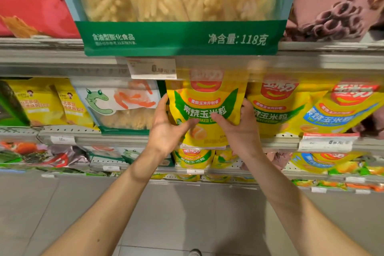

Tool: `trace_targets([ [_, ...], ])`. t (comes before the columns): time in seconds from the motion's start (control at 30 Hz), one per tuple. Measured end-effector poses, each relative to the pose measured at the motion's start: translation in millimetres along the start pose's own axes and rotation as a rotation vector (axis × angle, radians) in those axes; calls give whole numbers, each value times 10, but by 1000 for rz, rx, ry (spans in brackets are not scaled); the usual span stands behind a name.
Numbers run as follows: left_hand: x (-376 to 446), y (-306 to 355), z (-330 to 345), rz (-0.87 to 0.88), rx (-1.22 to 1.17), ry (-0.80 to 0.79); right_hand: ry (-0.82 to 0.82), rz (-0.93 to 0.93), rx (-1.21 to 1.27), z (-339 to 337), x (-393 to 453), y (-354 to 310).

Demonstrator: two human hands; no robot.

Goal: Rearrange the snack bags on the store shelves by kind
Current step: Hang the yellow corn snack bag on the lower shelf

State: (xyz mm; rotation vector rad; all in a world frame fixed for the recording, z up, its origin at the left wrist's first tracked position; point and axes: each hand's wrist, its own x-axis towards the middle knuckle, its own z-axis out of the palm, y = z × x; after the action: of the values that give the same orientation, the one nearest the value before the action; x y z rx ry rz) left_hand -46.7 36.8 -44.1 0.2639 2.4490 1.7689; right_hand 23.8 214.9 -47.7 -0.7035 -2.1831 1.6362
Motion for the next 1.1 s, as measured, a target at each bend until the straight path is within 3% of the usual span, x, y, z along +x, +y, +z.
trace_targets([
  [0.37, 288, -24, 191, 43, 217, 122, 125, -91, -137, 142, 311, 107],
  [0.87, -109, -206, 142, 71, 183, 6, 45, -100, -314, 13, 73, 351],
  [1.1, -129, -160, 87, 58, 134, -20, 84, -107, -166, 16, -22, 223],
])
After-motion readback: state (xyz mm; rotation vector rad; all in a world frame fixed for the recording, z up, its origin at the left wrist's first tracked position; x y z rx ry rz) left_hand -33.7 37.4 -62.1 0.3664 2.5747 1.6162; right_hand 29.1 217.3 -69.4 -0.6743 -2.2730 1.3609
